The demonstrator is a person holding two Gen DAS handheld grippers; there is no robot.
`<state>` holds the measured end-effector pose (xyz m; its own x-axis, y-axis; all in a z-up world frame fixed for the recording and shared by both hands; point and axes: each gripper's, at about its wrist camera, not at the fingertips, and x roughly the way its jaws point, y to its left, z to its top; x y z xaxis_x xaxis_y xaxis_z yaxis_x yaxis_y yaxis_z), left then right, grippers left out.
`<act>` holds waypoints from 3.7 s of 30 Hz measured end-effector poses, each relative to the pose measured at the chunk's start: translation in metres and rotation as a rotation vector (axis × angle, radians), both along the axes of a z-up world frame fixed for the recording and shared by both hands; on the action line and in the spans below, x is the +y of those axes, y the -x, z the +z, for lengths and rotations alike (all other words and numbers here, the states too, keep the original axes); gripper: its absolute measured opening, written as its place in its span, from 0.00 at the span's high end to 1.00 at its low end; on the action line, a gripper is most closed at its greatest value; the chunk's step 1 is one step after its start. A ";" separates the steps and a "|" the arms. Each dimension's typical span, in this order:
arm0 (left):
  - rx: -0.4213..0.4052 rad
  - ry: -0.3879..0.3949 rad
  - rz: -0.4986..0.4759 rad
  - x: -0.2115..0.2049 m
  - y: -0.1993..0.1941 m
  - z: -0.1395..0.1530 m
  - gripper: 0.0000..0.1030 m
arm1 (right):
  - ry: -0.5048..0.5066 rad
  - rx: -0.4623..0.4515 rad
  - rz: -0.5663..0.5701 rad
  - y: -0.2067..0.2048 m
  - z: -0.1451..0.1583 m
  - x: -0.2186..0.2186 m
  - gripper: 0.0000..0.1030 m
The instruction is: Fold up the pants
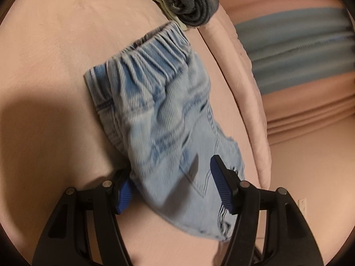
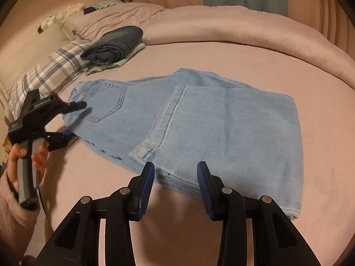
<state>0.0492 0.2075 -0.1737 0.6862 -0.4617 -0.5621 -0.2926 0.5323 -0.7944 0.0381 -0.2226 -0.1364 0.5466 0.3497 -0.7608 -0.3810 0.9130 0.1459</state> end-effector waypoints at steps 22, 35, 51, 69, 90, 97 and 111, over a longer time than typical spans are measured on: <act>0.028 -0.006 0.048 0.007 -0.019 0.007 0.39 | -0.173 -0.004 -0.069 -0.002 -0.004 -0.016 0.61; 0.057 -0.055 0.014 0.009 -0.025 0.004 0.55 | -0.193 0.020 -0.120 -0.074 0.000 0.017 0.61; 0.078 -0.143 -0.044 0.005 -0.034 0.008 0.63 | -0.021 0.117 0.042 -0.094 -0.025 0.089 0.61; 0.020 -0.338 -0.095 -0.020 -0.036 0.045 0.74 | -0.175 0.034 -0.033 -0.068 -0.001 0.052 0.61; -0.265 -0.740 -0.426 -0.153 -0.042 0.106 0.79 | -0.788 0.270 -0.142 -0.092 -0.040 -0.036 0.46; -0.271 -0.855 -0.614 -0.190 -0.044 0.090 0.71 | -1.137 0.369 -0.177 -0.102 -0.061 -0.059 0.30; -0.303 -0.956 -0.849 -0.208 -0.038 0.058 0.16 | -1.251 0.495 -0.207 -0.115 -0.073 -0.068 0.18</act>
